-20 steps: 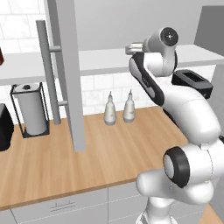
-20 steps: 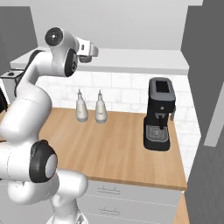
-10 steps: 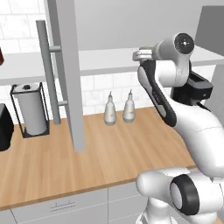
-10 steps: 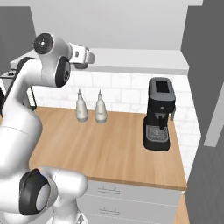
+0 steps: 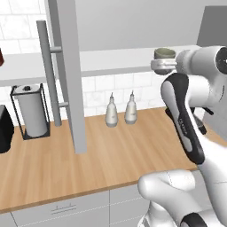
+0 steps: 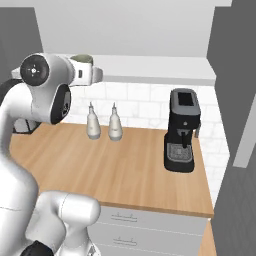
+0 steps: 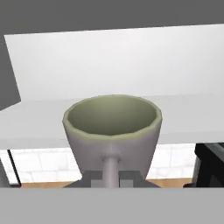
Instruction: Gather all objects into one cabinet and sort the glasses and bowls to opposite sides.
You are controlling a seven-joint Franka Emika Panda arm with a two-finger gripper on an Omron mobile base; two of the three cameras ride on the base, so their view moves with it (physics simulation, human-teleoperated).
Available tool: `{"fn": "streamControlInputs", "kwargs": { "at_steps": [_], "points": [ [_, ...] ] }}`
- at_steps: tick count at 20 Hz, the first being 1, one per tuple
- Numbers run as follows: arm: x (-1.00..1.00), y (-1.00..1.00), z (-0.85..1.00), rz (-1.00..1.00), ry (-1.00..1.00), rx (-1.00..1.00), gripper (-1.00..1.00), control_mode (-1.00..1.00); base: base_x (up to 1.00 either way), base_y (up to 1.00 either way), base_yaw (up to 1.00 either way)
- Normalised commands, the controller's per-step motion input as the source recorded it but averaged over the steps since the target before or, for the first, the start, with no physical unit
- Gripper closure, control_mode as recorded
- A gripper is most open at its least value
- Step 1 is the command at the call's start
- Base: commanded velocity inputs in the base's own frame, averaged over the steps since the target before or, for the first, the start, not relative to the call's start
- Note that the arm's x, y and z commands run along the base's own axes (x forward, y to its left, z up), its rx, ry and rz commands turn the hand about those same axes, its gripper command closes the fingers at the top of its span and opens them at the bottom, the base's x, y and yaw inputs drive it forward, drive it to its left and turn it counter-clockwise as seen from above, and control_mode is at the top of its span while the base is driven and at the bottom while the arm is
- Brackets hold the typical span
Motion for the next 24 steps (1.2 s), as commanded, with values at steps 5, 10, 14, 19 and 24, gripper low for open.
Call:
{"fn": "streamControlInputs", "kwargs": {
  "at_steps": [5,10,14,19,24],
  "points": [
    [-0.86,0.05,0.02,0.01,0.06,-0.04,1.00,-1.00,0.00,0.00,0.00],
    [-0.59,0.00,0.00,0.00,0.23,0.00,1.00,-1.00,0.00,0.00,0.00],
    [-0.36,0.00,-0.04,0.00,0.21,0.00,1.00,-1.00,0.00,0.00,0.00],
    [-0.29,0.17,-0.52,0.00,0.01,-0.01,1.00,-1.00,0.00,0.00,0.00],
    [-0.08,0.13,-0.40,0.00,-0.04,0.00,1.00,-1.00,0.00,0.00,0.00]
  ]
}}
